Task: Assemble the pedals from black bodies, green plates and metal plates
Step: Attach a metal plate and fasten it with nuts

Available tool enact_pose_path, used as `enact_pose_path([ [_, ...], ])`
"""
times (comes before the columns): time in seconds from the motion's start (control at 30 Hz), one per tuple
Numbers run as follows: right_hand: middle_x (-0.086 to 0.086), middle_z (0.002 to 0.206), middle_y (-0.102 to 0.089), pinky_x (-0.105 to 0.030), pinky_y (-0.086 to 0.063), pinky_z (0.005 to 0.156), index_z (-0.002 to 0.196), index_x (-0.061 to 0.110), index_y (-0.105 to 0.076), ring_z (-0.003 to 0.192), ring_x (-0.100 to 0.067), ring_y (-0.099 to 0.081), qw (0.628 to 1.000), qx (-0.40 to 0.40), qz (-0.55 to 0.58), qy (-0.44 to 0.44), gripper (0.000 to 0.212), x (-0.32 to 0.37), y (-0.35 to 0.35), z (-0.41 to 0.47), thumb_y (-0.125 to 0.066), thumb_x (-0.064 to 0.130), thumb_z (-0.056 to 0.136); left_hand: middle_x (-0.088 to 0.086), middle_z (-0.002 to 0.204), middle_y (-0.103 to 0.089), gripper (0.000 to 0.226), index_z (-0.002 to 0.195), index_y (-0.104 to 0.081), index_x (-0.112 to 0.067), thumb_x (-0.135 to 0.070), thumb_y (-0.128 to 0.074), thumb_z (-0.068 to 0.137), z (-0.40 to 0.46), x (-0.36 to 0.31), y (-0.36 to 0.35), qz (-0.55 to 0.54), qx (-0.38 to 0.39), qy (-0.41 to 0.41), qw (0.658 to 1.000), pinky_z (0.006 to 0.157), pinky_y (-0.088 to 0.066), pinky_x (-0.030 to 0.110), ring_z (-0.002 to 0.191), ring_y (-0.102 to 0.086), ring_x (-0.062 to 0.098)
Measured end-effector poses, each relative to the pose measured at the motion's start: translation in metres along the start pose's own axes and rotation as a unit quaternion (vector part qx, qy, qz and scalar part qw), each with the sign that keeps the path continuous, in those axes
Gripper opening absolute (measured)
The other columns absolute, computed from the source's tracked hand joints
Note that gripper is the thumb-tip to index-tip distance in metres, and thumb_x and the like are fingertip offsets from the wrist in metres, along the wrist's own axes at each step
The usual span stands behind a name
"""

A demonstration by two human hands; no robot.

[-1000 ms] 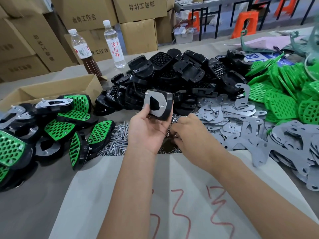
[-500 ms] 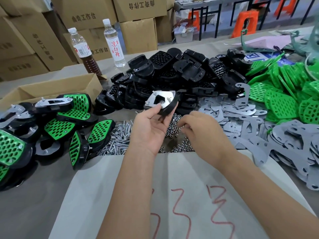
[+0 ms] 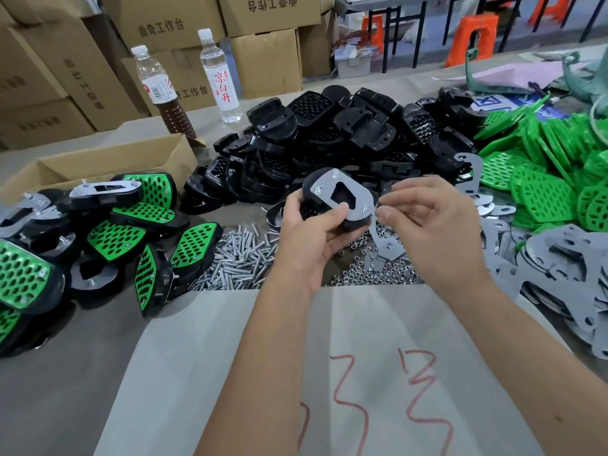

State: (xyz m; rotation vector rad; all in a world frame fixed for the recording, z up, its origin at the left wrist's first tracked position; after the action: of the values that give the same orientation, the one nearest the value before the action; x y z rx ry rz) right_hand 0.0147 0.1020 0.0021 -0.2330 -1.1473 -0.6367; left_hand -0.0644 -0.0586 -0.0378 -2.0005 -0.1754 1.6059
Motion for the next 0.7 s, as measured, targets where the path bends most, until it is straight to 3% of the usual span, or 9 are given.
enact_pose_path([
  [0.1,0.006,0.102,-0.066,-0.015,-0.054,0.071,0.082,0.022,-0.079,0.081,-0.006,-0.070,1.000,0.007,-0.014,-0.001,0.020,-0.002,-0.001,0.001,-0.084,0.003,0.083,0.019,0.122,-0.074,0.051,0.136,-0.054,-0.017,0.006,-0.070,0.094,0.002,0.001,0.000,0.007,0.009,-0.001,1.000,0.080,-0.065,0.039,0.100,-0.077,0.038],
  [0.3,0.006,0.090,-0.069,-0.019,-0.049,0.068,0.082,0.025,-0.078,0.074,-0.010,-0.063,0.998,0.042,-0.037,0.020,0.018,-0.002,-0.006,0.000,-0.085,0.008,0.083,0.017,0.119,-0.076,0.054,0.135,-0.056,-0.024,0.005,-0.071,0.092,0.004,0.009,-0.002,0.033,0.024,0.008,0.999,0.077,-0.064,0.040,0.101,-0.077,0.037],
  [0.43,0.001,0.077,-0.074,-0.031,-0.056,0.068,0.081,0.019,-0.077,0.070,-0.021,-0.066,0.998,0.060,-0.020,-0.002,0.015,-0.007,-0.009,0.000,-0.086,0.007,0.082,0.015,0.115,-0.077,0.054,0.134,-0.056,-0.026,0.004,-0.071,0.092,0.005,0.009,-0.001,0.043,0.024,0.002,0.999,0.075,-0.064,0.038,0.096,-0.078,0.033],
  [0.53,0.005,0.073,-0.074,-0.028,-0.057,0.067,0.079,0.022,-0.078,0.066,-0.012,-0.067,0.998,0.063,-0.029,-0.004,0.015,-0.008,-0.009,0.000,-0.087,0.010,0.082,0.013,0.114,-0.078,0.052,0.130,-0.059,-0.027,0.004,-0.071,0.091,0.006,0.009,0.000,0.046,0.020,0.002,0.999,0.075,-0.064,0.038,0.096,-0.078,0.032],
  [0.7,0.009,0.076,-0.073,-0.049,-0.061,0.064,0.082,0.023,-0.078,0.072,-0.020,-0.068,0.997,0.057,-0.043,0.026,0.015,-0.002,-0.010,-0.004,-0.086,0.011,0.083,0.014,0.110,-0.079,0.054,0.130,-0.059,-0.029,0.003,-0.071,0.089,0.006,0.012,-0.002,0.058,0.028,-0.002,0.998,0.076,-0.064,0.040,0.093,-0.079,0.033],
])
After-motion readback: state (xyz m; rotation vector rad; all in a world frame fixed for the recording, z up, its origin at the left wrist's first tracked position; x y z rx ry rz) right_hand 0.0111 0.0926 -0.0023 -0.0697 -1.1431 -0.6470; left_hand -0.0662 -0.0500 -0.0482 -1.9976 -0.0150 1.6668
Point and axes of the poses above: each hand's wrist, its own z-axis towards the middle knuckle, its own y-axis out of the back of the hand, x = y × z, the point moved 8 cm from there along z, towards the middle knuckle
